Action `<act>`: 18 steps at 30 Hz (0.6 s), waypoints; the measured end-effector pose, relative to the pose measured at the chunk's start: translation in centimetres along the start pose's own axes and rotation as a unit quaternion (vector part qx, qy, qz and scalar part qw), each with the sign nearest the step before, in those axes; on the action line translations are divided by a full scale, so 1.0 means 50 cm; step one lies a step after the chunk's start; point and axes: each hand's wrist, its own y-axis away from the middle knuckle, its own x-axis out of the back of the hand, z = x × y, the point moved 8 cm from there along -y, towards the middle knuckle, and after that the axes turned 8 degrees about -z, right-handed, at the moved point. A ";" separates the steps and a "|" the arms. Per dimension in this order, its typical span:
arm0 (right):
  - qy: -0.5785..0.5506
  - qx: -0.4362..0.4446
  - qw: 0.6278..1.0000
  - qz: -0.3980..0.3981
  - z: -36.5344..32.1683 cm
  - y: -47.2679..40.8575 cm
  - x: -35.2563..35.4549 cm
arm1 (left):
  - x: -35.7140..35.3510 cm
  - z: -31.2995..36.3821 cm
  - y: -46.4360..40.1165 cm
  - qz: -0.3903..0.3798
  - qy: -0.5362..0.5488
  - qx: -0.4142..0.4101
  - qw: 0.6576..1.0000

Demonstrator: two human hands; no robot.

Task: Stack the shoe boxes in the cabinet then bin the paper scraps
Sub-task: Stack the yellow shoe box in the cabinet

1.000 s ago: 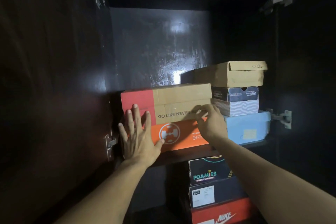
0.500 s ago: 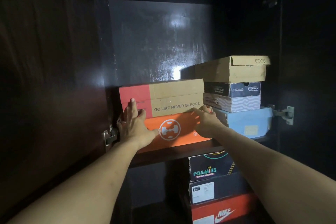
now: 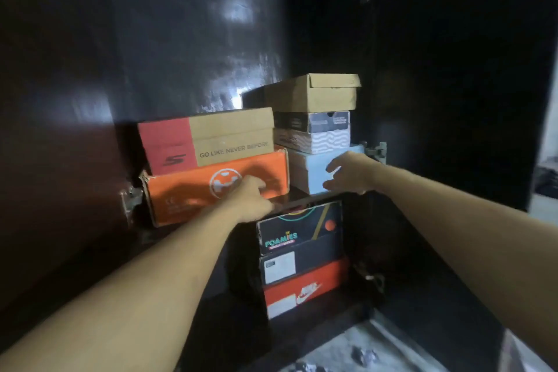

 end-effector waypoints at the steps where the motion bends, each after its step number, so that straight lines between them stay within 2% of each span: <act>1: -0.018 -0.015 1.000 -0.009 0.031 0.036 0.012 | -0.016 0.038 0.007 -0.024 0.004 -0.021 0.999; 5: -0.030 -0.065 0.997 -0.031 0.162 0.189 0.049 | -0.097 0.183 0.017 -0.068 -0.003 -0.068 0.995; 9: -0.051 -0.168 0.984 -0.028 0.329 0.351 0.066 | -0.238 0.340 0.043 -0.162 -0.002 -0.128 0.978; 11: -0.046 -0.209 0.976 -0.029 0.398 0.411 0.065 | -0.295 0.387 0.060 -0.181 0.004 -0.144 0.973; 18: -0.080 -0.380 0.921 -0.030 0.654 0.666 -0.006 | -0.564 0.553 0.163 -0.322 0.017 -0.221 0.920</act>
